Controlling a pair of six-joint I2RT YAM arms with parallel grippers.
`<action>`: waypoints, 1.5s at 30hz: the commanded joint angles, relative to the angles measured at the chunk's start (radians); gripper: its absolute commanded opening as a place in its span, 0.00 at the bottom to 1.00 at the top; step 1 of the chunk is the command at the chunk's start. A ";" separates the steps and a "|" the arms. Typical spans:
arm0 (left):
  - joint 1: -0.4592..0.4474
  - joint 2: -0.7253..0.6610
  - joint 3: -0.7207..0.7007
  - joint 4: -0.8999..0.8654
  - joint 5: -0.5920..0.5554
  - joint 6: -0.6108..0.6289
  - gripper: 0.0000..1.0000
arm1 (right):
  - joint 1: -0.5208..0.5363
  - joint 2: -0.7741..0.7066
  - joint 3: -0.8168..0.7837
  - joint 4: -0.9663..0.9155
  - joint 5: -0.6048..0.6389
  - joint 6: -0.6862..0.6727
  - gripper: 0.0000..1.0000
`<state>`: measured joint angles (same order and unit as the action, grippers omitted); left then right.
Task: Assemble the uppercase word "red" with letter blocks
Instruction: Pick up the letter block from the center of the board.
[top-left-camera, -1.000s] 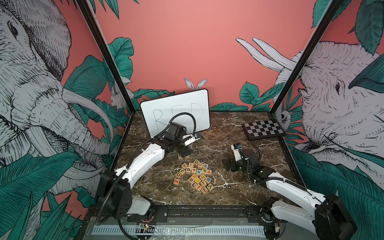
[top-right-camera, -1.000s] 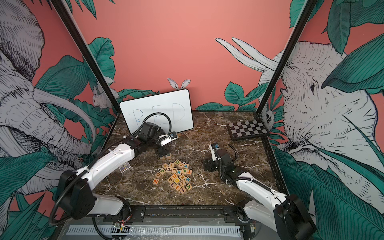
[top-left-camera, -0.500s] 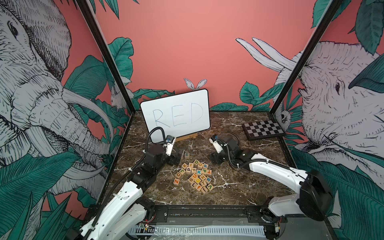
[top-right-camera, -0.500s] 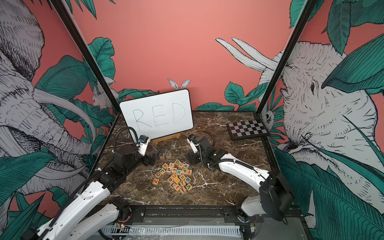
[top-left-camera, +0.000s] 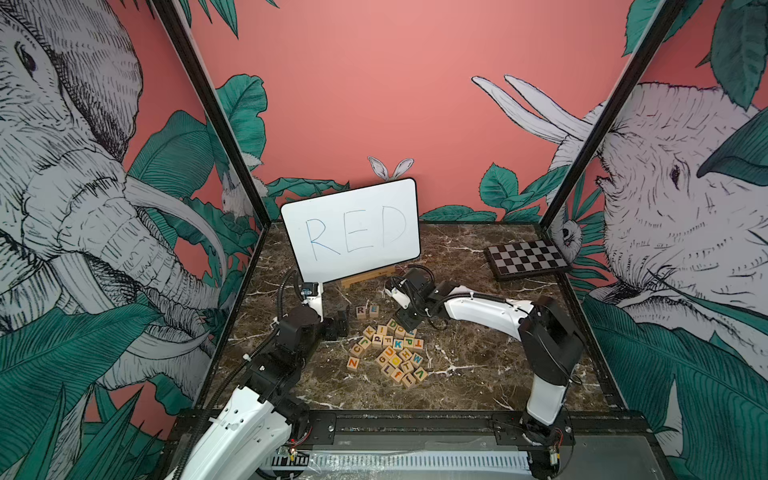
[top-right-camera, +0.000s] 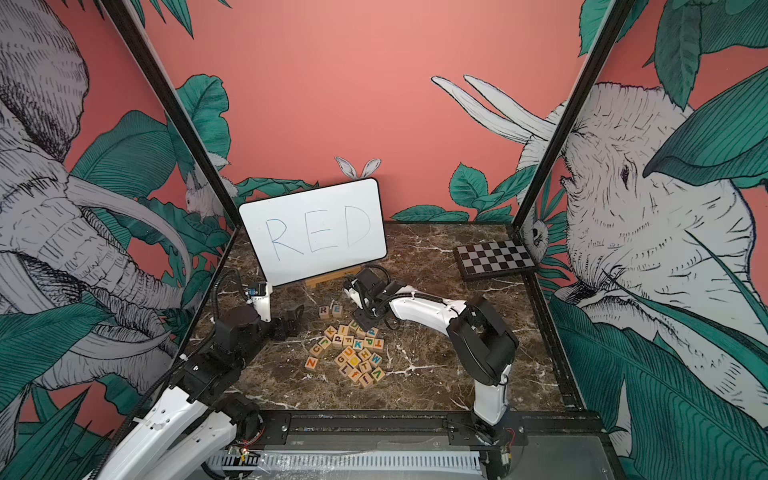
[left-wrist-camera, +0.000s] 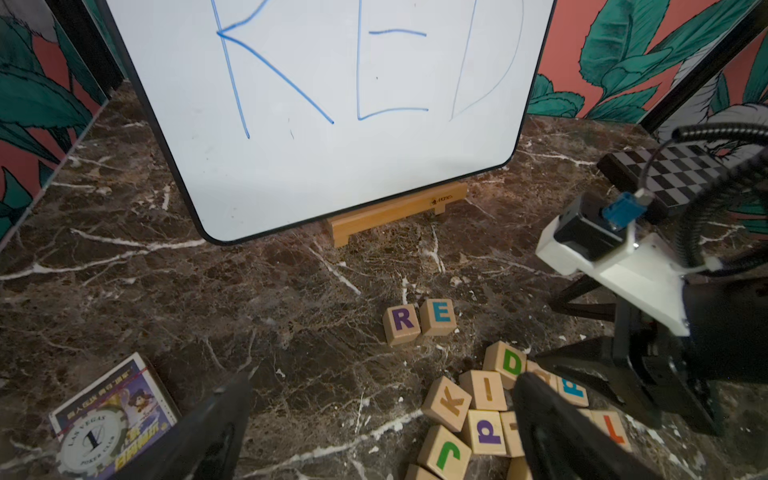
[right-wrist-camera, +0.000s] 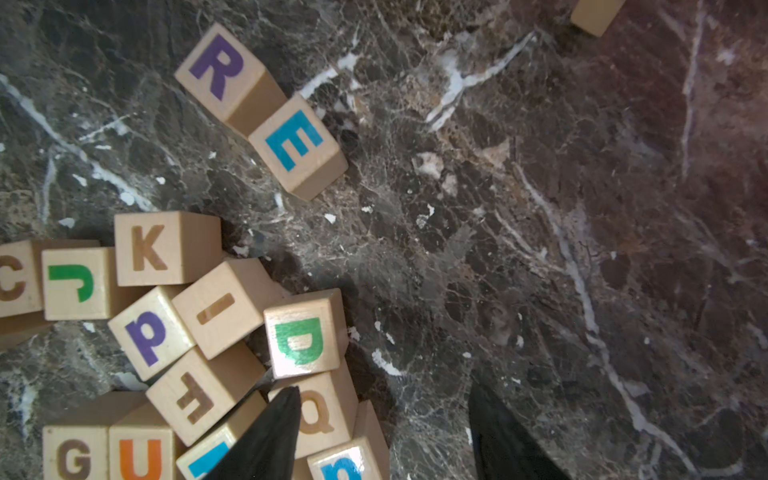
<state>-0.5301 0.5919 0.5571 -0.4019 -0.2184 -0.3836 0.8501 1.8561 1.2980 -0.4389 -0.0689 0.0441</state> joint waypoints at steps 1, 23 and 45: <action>0.002 0.022 0.032 -0.077 0.055 -0.138 1.00 | 0.007 0.019 0.044 -0.029 -0.029 -0.020 0.59; 0.001 0.021 -0.066 -0.070 0.160 -0.283 0.99 | 0.044 0.127 0.112 -0.050 -0.032 -0.022 0.53; 0.002 0.016 -0.096 -0.076 0.137 -0.300 0.99 | 0.063 0.025 0.080 0.008 -0.010 0.011 0.56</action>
<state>-0.5301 0.6159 0.4812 -0.4702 -0.0669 -0.6590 0.9039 1.9091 1.3922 -0.4488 -0.0879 0.0483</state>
